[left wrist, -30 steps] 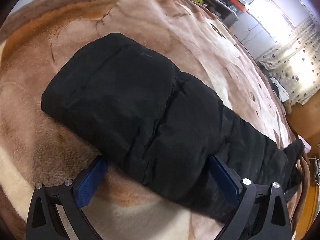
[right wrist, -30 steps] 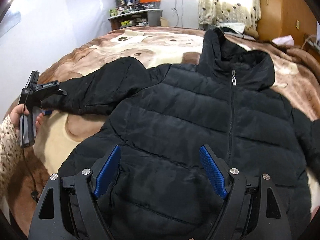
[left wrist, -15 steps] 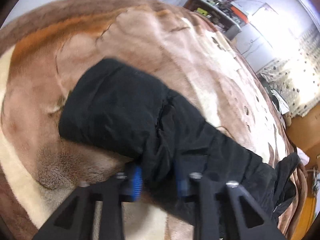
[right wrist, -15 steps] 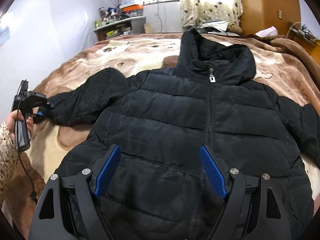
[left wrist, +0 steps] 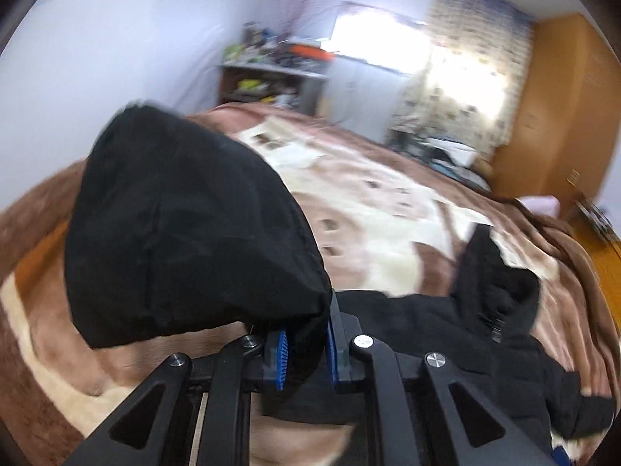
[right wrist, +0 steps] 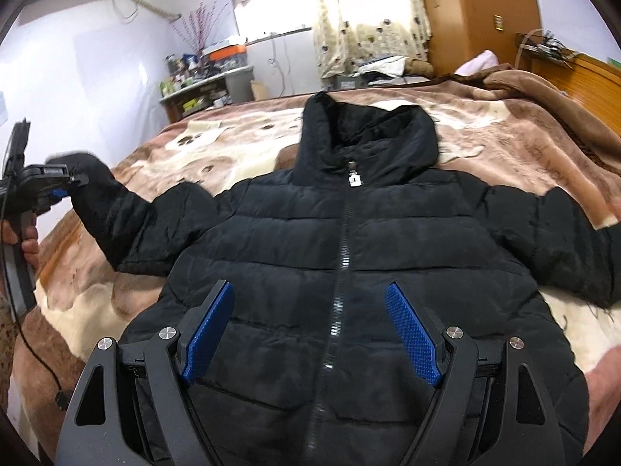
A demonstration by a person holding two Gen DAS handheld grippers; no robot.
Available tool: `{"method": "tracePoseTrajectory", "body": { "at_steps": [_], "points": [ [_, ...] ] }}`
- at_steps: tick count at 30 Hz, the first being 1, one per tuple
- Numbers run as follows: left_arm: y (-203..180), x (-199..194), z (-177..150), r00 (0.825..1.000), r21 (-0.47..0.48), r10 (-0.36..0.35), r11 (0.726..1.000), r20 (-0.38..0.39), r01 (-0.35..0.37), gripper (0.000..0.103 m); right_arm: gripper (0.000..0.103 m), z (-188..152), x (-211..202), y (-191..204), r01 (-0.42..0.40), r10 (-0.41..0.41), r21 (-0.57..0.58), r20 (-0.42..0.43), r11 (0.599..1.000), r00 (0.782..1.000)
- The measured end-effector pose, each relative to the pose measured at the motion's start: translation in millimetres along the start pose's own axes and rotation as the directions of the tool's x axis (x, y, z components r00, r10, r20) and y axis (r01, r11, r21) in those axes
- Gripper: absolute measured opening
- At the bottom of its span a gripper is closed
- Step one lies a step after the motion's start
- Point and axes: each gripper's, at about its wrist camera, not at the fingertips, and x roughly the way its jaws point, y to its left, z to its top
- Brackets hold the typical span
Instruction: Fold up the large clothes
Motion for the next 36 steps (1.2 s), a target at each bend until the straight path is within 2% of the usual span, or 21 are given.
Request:
{"method": "tracePoseTrajectory", "body": {
  "at_steps": [4,6,10,12,15,23,26,27,29,30,33,35,36],
  "points": [
    [-61,-8,-6,0.998,0.112,-0.057,0.992,-0.007,0.057,0.016,0.081,0,-12,-21,0.014,-0.015,0.043,0.022,0.999,1.000],
    [-88,-5,-12,0.998,0.165,-0.058,0.984,-0.015,0.060,0.016,0.081,-1,-17,-30,0.026,-0.028,0.055,0.034,0.998,0.999],
    [-132,1,-32,0.994,0.197,-0.091,0.975,-0.066,0.103,0.016,0.081,-5,-27,-52,0.044,-0.049,0.101,0.043,0.994,0.998],
    [-150,6,-45,0.994,0.231,-0.083,0.968,-0.077,0.099,0.016,0.081,-7,-29,-61,0.055,-0.061,0.111,0.044,0.992,0.997],
    [-159,21,-61,0.989,0.245,-0.082,0.963,-0.121,0.110,0.015,0.081,-10,-31,-73,0.068,-0.074,0.126,0.041,0.990,0.996],
    [-182,71,-100,0.976,0.336,-0.003,0.939,-0.219,0.079,0.017,0.081,-14,-24,-87,0.091,-0.094,0.130,0.014,0.987,0.996],
    [-179,91,-112,0.954,0.328,-0.004,0.939,-0.299,0.106,0.022,0.081,-12,-18,-85,0.085,-0.086,0.115,0.004,0.990,0.996],
    [-176,96,-116,0.948,0.329,-0.009,0.937,-0.317,0.119,0.025,0.081,-11,-16,-84,0.084,-0.085,0.110,0.001,0.990,0.996],
    [-171,105,-123,0.925,0.315,-0.021,0.937,-0.380,0.151,0.037,0.081,-7,-10,-82,0.078,-0.077,0.101,-0.011,0.992,0.997],
    [-169,106,-125,0.919,0.313,-0.033,0.935,-0.392,0.167,0.037,0.081,-4,-6,-80,0.071,-0.070,0.098,-0.015,0.993,0.997],
    [-163,100,-123,0.920,0.307,-0.060,0.933,-0.388,0.190,0.041,0.081,6,5,-69,0.053,-0.052,0.063,-0.028,0.997,0.998],
    [-159,95,-119,0.906,0.282,-0.107,0.930,-0.409,0.237,0.057,0.081,14,15,-57,0.028,-0.027,0.009,-0.031,1.000,0.999],
    [-156,89,-115,0.904,0.275,-0.130,0.927,-0.407,0.257,0.060,0.081,18,22,-51,0.019,-0.019,-0.008,-0.035,1.000,0.999]
  ]
}}
